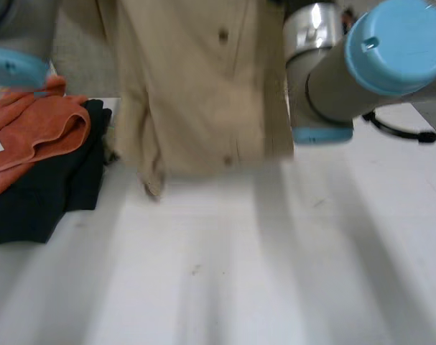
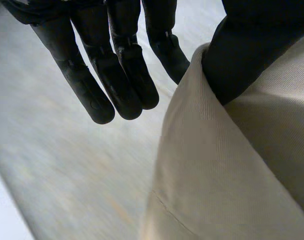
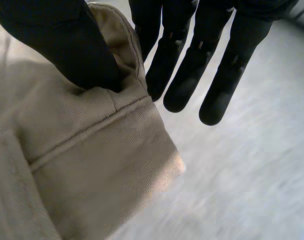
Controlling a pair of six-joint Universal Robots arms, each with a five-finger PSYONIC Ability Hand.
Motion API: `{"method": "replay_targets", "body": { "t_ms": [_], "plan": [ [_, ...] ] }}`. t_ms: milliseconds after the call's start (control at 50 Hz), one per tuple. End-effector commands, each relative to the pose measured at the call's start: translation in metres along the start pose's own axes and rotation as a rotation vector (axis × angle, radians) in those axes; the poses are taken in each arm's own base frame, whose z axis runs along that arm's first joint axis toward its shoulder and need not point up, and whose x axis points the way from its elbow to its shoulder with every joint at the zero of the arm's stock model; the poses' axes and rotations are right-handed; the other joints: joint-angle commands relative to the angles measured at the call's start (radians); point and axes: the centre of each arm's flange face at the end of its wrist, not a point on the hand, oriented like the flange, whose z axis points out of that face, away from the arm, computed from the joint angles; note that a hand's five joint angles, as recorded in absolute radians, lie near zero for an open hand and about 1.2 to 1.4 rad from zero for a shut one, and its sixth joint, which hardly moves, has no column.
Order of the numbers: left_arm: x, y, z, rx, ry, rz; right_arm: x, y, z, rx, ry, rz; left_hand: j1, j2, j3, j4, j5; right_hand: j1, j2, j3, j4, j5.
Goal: Fold the laundry.
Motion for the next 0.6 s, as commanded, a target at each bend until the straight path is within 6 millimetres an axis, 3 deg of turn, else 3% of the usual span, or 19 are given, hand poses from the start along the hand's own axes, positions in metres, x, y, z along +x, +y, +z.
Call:
{"method": "replay_targets", "body": {
  "t_ms": [20,80,160,180,220,240,300,320,380,400,460,480,520,540,560,600],
  "plan": [
    [0.002,-0.028,-0.011,0.019,0.041,-0.1,0.003,-0.036,0.009,0.098,-0.038,0.084,0.234,0.198,0.203,0.198,0.236,0.29,0.22,0.204,0.198,0.202],
    [0.008,-0.014,-0.024,-0.06,0.058,-0.108,-0.002,-0.026,0.0,0.04,-0.091,0.093,0.234,0.198,0.203,0.198,0.236,0.29,0.22,0.204,0.198,0.202],
    [0.017,0.023,-0.051,-0.235,0.061,-0.096,-0.005,0.004,-0.021,-0.097,-0.154,0.071,0.234,0.198,0.203,0.198,0.236,0.29,0.22,0.204,0.198,0.202],
    [0.024,0.041,-0.066,-0.312,0.078,-0.091,-0.008,0.02,-0.034,-0.16,-0.189,0.056,0.234,0.198,0.203,0.198,0.236,0.29,0.22,0.204,0.198,0.202],
    [0.033,0.059,-0.083,-0.391,0.102,-0.085,-0.013,0.036,-0.049,-0.223,-0.239,0.038,0.234,0.198,0.203,0.198,0.236,0.29,0.22,0.204,0.198,0.202],
    [0.043,0.074,-0.1,-0.459,0.137,-0.085,-0.016,0.043,-0.058,-0.253,-0.266,0.027,0.234,0.198,0.203,0.198,0.236,0.29,0.22,0.204,0.198,0.202],
    [0.06,0.095,-0.129,-0.557,0.21,-0.089,-0.029,0.076,-0.1,-0.398,-0.396,-0.033,0.234,0.198,0.203,0.198,0.236,0.29,0.22,0.204,0.198,0.202],
    [0.073,0.107,-0.148,-0.615,0.264,-0.093,-0.035,0.093,-0.126,-0.479,-0.462,-0.067,0.234,0.198,0.203,0.198,0.236,0.29,0.22,0.204,0.198,0.202],
    [0.089,0.126,-0.177,-0.704,0.336,-0.093,-0.04,0.114,-0.161,-0.584,-0.541,-0.125,0.234,0.198,0.203,0.198,0.236,0.29,0.22,0.204,0.198,0.202],
    [0.099,0.137,-0.195,-0.757,0.382,-0.087,-0.043,0.125,-0.183,-0.646,-0.592,-0.151,0.234,0.198,0.203,0.198,0.236,0.29,0.22,0.204,0.198,0.202],
    [0.111,0.153,-0.218,-0.829,0.438,-0.067,-0.046,0.137,-0.21,-0.712,-0.648,-0.177,0.234,0.198,0.203,0.198,0.236,0.29,0.22,0.204,0.198,0.202],
    [0.117,0.161,-0.23,-0.869,0.47,-0.049,-0.047,0.143,-0.224,-0.746,-0.671,-0.184,0.165,0.129,0.134,0.128,0.167,0.238,0.167,0.151,0.145,0.15],
    [0.122,0.165,-0.24,-0.904,0.499,-0.026,-0.048,0.148,-0.233,-0.773,-0.683,-0.185,-0.113,-0.149,-0.144,-0.15,-0.111,-0.257,-0.327,-0.343,-0.349,-0.344],
    [0.122,0.165,-0.245,-0.93,0.514,-0.009,-0.048,0.149,-0.236,-0.781,-0.687,-0.189,-0.464,-0.499,-0.495,-0.5,-0.462,-0.474,-0.544,-0.561,-0.567,-0.562],
    [0.122,0.164,-0.246,-0.941,0.519,0.001,-0.047,0.15,-0.237,-0.799,-0.677,-0.194,-0.598,-0.634,-0.629,-0.634,-0.596,-0.686,-0.756,-0.772,-0.778,-0.773],
    [0.119,0.161,-0.245,-0.951,0.512,0.011,-0.043,0.149,-0.236,-0.815,-0.653,-0.202,-0.69,-0.726,-0.721,-0.727,-0.688,-0.749,-0.819,-0.836,-0.842,-0.837]
  ]
}}
